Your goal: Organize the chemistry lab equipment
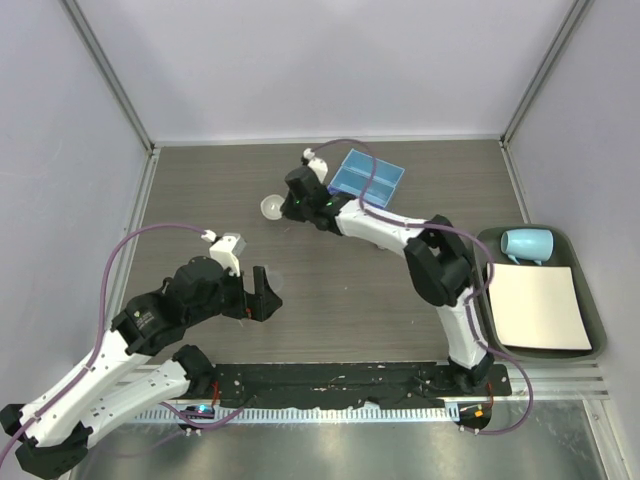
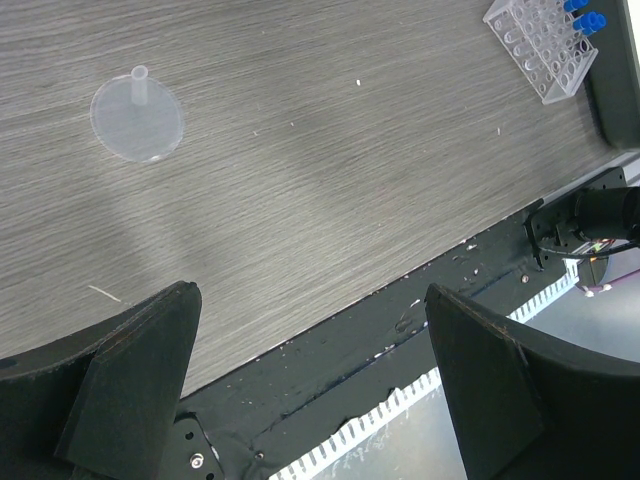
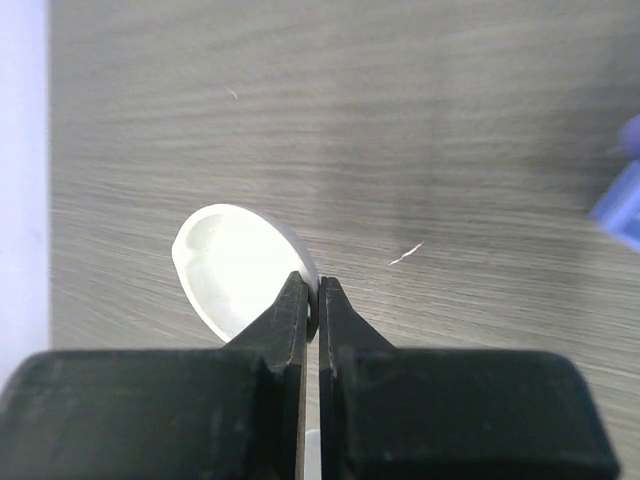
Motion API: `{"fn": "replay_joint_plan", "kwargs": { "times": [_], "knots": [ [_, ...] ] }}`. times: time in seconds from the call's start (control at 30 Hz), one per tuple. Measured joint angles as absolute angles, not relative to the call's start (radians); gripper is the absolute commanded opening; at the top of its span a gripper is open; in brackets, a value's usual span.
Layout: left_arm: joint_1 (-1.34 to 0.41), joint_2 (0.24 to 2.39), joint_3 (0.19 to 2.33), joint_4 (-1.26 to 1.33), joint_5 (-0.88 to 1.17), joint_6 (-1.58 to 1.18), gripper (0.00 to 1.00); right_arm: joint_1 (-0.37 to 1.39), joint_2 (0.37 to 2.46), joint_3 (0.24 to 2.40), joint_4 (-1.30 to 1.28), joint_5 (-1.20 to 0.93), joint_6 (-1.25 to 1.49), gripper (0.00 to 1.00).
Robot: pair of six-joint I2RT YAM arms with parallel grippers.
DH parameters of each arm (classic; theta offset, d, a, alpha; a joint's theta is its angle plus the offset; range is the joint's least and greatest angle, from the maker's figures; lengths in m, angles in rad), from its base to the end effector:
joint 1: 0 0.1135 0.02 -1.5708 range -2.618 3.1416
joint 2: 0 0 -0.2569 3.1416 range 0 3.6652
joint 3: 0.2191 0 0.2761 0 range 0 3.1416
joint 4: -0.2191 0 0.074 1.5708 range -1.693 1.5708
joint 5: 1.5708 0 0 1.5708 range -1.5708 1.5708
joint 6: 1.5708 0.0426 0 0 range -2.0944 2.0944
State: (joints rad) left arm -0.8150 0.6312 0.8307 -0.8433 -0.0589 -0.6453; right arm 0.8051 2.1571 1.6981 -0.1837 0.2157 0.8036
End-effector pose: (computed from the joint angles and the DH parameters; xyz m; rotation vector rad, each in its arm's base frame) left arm 0.1102 -0.1133 0.3074 0.1623 2.3100 -0.7211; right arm 0.3689 0.3706 0.1926 0.1214 2.2725 0.6487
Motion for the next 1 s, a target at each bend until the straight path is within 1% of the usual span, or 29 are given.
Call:
{"fn": "replay_joint_plan", "kwargs": {
  "times": [0.2,0.33,0.5,0.83,1.0],
  "knots": [
    [-0.815,0.635,0.831,-0.843,-0.059,-0.645,1.00,0.695,1.925,1.621,-0.207,0.229,0.766,0.01],
    [-0.815,0.635,0.831,-0.843,-0.059,-0.646,1.00,0.598,1.845,1.576,-0.224,0.249,0.744,0.01],
    [-0.815,0.639,0.831,-0.843,-0.059,-0.646,1.00,0.500,1.837,1.526,-0.282,0.271,0.712,0.01],
    [-0.815,0.641,0.831,-0.843,-0.060,-0.646,1.00,0.434,1.887,1.511,-0.330,0.260,0.686,0.01],
    [-0.815,0.641,0.831,-0.843,-0.061,-0.647,1.00,0.412,1.951,1.530,-0.332,0.252,0.682,0.01]
  ]
}}
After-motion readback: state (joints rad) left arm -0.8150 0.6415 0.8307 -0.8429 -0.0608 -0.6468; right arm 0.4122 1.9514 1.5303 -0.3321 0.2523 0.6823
